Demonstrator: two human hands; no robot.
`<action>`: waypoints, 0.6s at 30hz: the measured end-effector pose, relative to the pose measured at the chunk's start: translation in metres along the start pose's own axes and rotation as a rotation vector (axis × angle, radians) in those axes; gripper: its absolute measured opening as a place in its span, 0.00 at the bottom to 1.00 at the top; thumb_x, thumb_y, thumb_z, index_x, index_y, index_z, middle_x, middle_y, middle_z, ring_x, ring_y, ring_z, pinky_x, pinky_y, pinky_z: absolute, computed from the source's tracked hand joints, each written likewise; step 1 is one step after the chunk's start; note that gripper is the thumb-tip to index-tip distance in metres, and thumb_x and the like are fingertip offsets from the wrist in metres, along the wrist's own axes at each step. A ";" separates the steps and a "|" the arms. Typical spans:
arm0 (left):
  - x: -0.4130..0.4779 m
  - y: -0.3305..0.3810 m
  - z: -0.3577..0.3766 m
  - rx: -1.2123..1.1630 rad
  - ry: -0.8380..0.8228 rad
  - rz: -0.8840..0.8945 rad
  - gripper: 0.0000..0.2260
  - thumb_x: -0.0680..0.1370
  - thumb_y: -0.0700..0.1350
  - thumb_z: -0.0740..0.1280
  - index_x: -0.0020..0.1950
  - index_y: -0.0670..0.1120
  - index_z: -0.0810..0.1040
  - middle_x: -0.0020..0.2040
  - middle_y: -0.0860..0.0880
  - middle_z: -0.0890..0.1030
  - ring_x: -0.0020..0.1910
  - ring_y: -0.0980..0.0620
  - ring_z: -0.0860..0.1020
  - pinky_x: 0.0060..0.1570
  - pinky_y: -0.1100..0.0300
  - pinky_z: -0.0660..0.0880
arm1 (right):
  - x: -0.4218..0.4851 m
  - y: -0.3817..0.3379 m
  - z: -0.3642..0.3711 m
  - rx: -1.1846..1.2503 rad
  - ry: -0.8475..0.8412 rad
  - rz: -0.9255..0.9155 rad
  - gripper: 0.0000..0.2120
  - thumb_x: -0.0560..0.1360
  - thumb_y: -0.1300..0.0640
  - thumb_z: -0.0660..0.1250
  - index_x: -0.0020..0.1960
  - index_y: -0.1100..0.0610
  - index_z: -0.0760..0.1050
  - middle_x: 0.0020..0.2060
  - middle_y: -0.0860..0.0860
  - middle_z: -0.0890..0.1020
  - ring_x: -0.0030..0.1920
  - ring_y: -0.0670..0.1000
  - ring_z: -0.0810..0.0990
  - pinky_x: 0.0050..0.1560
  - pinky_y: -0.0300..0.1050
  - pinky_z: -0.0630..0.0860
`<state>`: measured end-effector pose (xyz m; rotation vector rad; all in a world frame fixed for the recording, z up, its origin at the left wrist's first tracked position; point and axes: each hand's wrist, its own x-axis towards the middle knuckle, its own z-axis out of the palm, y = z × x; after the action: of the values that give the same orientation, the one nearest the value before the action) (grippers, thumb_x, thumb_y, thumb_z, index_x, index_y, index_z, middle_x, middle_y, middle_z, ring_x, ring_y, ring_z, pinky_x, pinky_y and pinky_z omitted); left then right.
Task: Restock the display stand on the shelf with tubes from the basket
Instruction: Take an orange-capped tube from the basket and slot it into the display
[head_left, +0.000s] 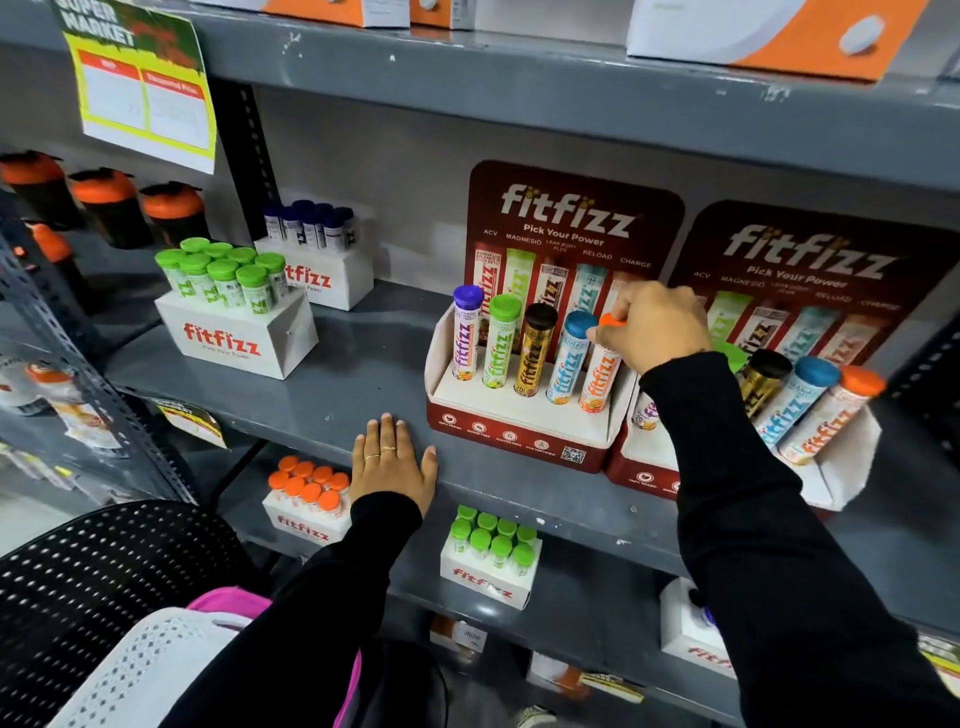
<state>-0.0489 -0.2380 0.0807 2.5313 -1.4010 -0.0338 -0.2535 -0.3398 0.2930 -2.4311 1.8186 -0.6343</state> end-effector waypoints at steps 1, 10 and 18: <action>0.000 0.000 0.000 -0.001 -0.006 -0.002 0.28 0.79 0.57 0.47 0.74 0.41 0.52 0.77 0.42 0.53 0.76 0.45 0.50 0.75 0.50 0.45 | 0.000 0.001 0.002 -0.034 -0.008 0.005 0.13 0.72 0.53 0.72 0.51 0.62 0.78 0.48 0.62 0.81 0.48 0.62 0.80 0.48 0.51 0.79; 0.000 -0.001 0.003 -0.028 -0.010 0.001 0.28 0.79 0.56 0.47 0.74 0.41 0.52 0.77 0.42 0.52 0.76 0.44 0.49 0.75 0.50 0.44 | -0.002 0.008 0.013 -0.136 0.036 0.038 0.14 0.76 0.54 0.62 0.55 0.60 0.80 0.58 0.60 0.77 0.62 0.63 0.71 0.63 0.55 0.69; -0.011 0.011 -0.019 -0.084 0.038 0.085 0.26 0.80 0.53 0.51 0.73 0.41 0.54 0.76 0.42 0.54 0.76 0.44 0.51 0.74 0.49 0.47 | -0.050 -0.014 0.017 -0.098 0.118 -0.261 0.14 0.77 0.57 0.58 0.55 0.61 0.80 0.55 0.57 0.81 0.55 0.58 0.75 0.60 0.51 0.68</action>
<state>-0.0615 -0.2311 0.1003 2.3904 -1.4590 -0.0286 -0.2463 -0.2928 0.2667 -2.7814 1.6189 -0.7357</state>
